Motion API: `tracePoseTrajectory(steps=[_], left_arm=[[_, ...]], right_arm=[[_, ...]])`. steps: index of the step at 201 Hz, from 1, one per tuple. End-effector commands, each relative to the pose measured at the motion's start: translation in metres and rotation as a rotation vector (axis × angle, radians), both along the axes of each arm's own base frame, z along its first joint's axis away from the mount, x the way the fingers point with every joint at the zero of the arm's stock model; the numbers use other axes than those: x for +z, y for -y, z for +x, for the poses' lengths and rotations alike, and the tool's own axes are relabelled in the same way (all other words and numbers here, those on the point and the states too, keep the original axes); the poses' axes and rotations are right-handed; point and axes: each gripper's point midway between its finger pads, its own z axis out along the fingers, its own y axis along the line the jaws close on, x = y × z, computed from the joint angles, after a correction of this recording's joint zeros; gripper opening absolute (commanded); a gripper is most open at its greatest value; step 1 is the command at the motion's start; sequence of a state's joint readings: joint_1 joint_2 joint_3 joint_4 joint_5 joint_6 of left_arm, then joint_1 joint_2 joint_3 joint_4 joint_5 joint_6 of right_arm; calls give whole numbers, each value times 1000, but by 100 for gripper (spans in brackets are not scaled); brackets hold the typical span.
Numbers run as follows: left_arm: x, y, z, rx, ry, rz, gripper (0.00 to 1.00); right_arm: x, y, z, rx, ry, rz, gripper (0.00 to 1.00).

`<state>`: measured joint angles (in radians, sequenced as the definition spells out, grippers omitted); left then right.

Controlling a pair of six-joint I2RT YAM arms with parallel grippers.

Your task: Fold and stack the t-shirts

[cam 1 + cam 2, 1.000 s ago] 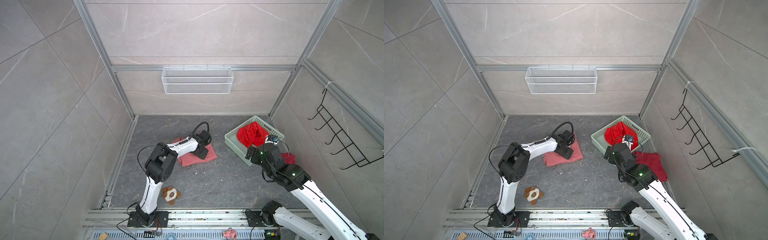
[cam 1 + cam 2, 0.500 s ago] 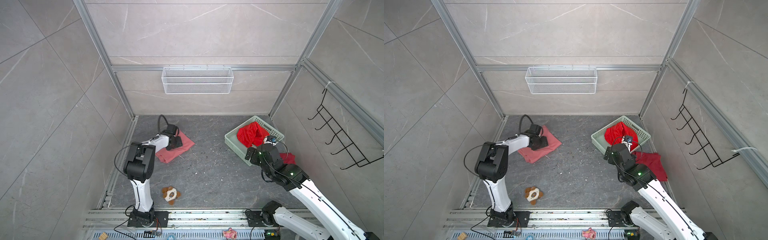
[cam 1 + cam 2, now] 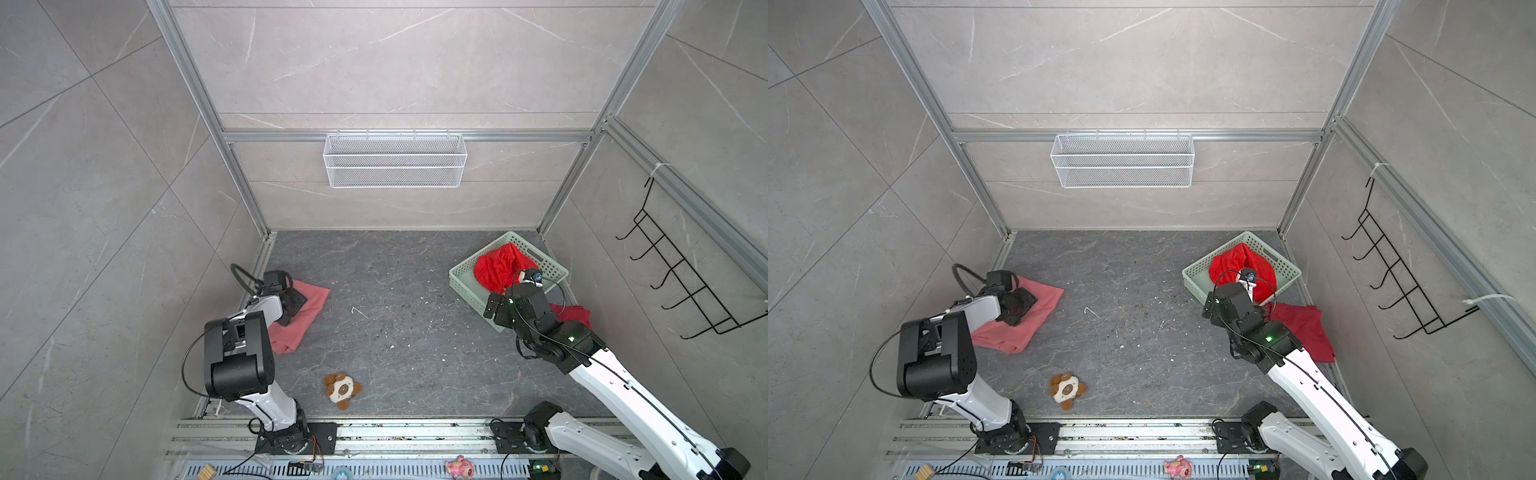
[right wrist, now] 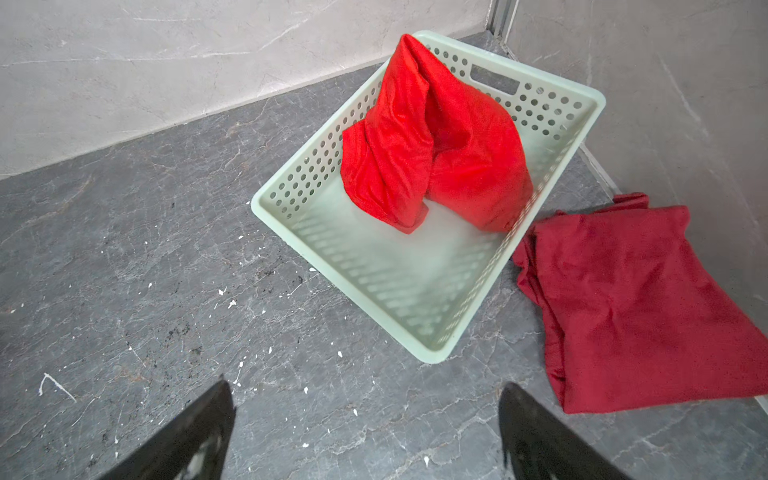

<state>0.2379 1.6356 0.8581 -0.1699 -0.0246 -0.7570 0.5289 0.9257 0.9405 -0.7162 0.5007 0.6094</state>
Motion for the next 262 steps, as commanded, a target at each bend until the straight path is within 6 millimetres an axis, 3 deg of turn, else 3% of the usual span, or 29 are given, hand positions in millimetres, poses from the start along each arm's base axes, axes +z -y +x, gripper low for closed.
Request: tracePoseTrajectory(steps=[1,21,113,180,218,262], left_arm=[[-32,-20,-61,173,-160,-48,68],[-33,-26,-74,241,-137,-65,68],[-37,-22,-104,346,-121,-69,68],[30,-23,-90,326,72,-18,69],[66,-18,-70,238,168,-19,70],[120,32,-15,-168,333,44,75]], right_arm=[[12,-6,5,21,28,13,99],[11,-7,6,25,26,13,99],[8,-8,8,23,29,9,100],[2,-6,21,8,30,-55,100],[3,-6,32,-2,39,-106,100],[2,10,41,-50,69,-226,99]])
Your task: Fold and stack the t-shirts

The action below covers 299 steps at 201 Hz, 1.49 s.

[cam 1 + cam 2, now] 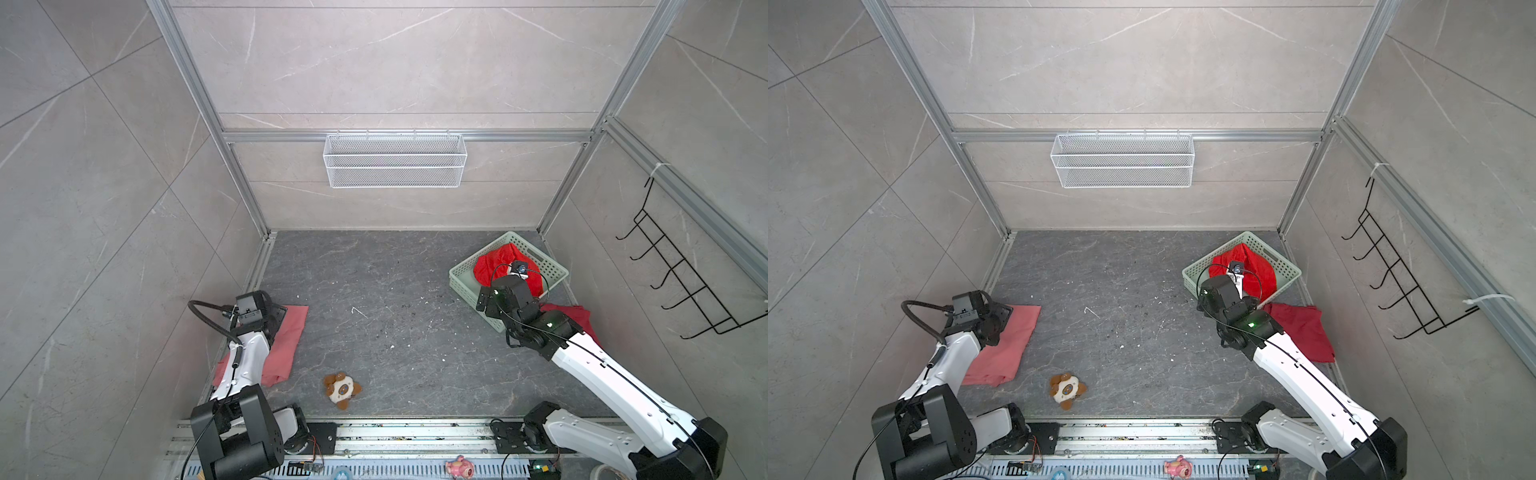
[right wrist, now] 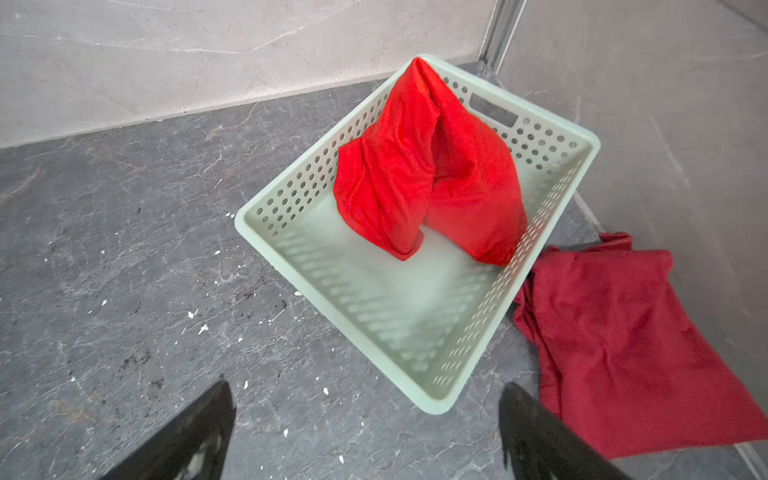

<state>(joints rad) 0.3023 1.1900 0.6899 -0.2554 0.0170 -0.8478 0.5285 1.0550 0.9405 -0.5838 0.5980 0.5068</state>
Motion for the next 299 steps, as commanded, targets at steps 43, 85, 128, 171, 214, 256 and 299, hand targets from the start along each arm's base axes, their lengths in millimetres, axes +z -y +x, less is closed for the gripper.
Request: tracePoseTrajectory(steps=[43,85,128,171,214,256,299], left_arm=[[73,69,62,-452,212,245,81],[62,54,60,-386,107,299,82],[23,17,25,-248,-209,378,84],[-35,-3,2,-141,-342,292,86],[-75,-23,-17,-1,-322,80,86],[-96,-7,-12,-18,-298,-58,86],[-117,57,18,-124,-195,-338,84]], right_arm=[[3,30,16,-83,60,-119,100],[-10,42,18,-113,21,-70,100],[-33,3,24,11,-49,122,100],[-39,-34,31,114,-59,308,99],[-48,-70,29,224,-81,427,100],[-64,-105,28,277,-121,459,100],[-71,-128,34,305,-142,503,100]])
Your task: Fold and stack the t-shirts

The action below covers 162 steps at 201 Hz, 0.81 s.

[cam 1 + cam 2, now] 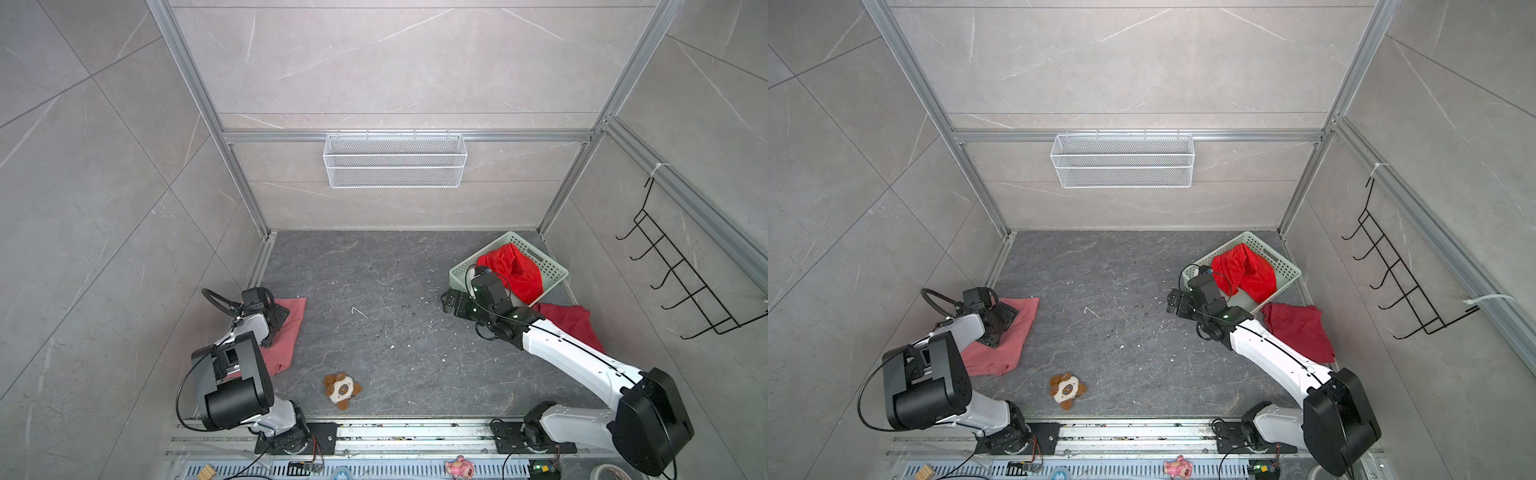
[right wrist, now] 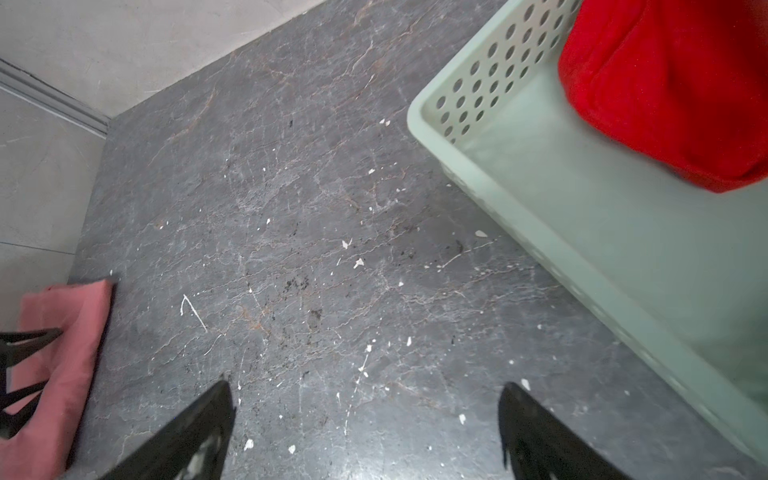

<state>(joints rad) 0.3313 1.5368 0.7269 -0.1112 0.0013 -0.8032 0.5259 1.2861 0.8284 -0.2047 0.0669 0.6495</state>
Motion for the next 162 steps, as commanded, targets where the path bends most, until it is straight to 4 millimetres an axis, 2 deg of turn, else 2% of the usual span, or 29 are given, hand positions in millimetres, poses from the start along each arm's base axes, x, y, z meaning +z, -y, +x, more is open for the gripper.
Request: tracePoseTrajectory(steps=[1,46,66,101,132,162], left_arm=[[-40,79,-2,-103,-26,-336,84],[-33,178,39,-269,19,-450,84],[-33,226,50,-365,-3,-473,84],[-43,288,46,-421,-29,-572,84],[-40,329,32,-474,-46,-614,84],[-33,362,24,-508,-45,-675,84]], right_arm=[[5,-16,8,6,11,67,100],[-17,-39,12,18,-40,112,99],[-29,-52,19,21,-56,143,100],[-58,-85,28,24,-122,194,98],[-79,-110,30,6,-136,239,97],[-94,-120,33,-23,-150,296,95]])
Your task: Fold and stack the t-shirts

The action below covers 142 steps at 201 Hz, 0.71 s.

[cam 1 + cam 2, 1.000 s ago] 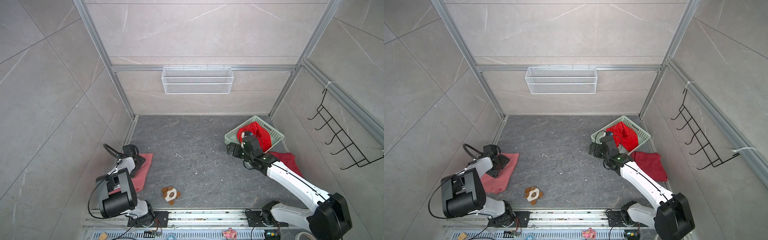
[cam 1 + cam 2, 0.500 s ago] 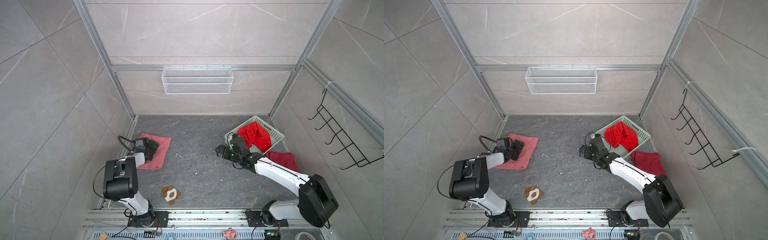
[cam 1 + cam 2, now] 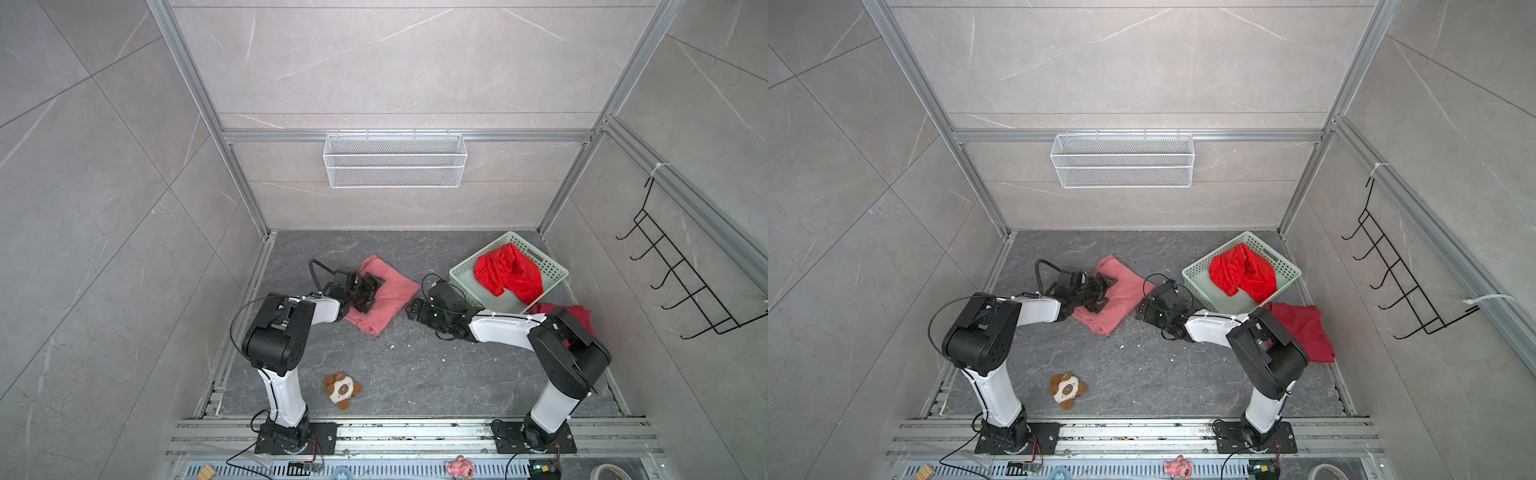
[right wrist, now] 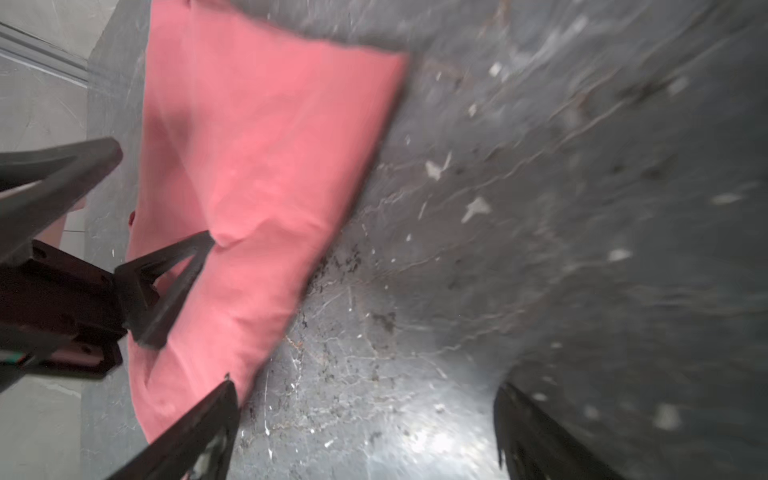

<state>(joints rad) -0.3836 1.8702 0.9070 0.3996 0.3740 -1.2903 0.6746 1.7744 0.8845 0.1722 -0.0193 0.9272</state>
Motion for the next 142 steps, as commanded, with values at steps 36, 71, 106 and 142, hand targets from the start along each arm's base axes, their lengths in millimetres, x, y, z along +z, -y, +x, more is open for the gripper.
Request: tracePoseTrajectory(steps=[36,71,106,142], left_arm=[[-48,38,-57,-59,-282,-54,84],[-19,17,-53,-76,-184,37,83],[11,-29,-45,-151,-82,287,83],[17,-55,-43,-234,-54,477,82]], right_arm=[[-3,-21,11,-114,-1,173,93],[-10,-21,4,-158,-5,175,90],[-3,-2,3,-183,29,84,89],[-6,1,-5,-195,-25,72,88]])
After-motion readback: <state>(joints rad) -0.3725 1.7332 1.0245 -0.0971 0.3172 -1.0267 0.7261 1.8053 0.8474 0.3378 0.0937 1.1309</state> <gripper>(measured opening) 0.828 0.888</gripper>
